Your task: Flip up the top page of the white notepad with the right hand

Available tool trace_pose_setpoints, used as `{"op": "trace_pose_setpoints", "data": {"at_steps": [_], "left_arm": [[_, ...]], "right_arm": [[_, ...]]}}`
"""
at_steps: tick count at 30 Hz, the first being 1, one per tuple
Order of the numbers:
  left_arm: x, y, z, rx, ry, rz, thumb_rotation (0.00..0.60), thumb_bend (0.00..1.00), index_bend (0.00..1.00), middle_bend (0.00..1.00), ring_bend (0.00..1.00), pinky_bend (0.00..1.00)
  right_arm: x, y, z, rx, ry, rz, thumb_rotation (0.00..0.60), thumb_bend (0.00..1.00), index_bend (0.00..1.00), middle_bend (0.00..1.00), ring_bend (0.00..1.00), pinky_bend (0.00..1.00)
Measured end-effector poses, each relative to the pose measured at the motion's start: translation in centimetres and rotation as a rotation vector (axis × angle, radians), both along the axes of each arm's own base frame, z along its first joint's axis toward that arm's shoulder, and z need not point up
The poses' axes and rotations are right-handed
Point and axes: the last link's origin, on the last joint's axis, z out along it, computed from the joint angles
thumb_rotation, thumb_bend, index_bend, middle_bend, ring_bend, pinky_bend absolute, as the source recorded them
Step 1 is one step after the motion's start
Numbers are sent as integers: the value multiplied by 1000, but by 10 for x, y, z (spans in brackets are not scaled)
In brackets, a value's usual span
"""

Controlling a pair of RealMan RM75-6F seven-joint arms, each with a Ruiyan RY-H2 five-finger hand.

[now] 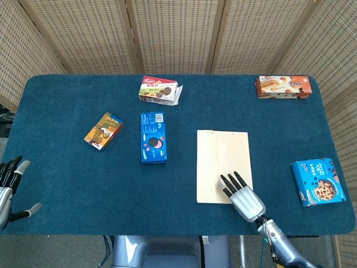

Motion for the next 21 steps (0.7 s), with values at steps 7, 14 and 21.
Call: {"op": "trace_pose_setpoints", "data": {"at_steps": [7,14,21], "left_arm": [[0,0,0,0,1,0,600,0,0,0,0,0],[0,0,0,0,1,2,600,0,0,0,0,0],[0,0,0,-3,-2,2,600,0,0,0,0,0]], "right_arm": [[1,3,-2,7,-3,2,600,413,61,0,0,0],[-1,0,-5,1,10,-7,600,414,61,0,0,0],[-2,-3,-8,-3,22,-10,600,416,61,0,0,0]]}}
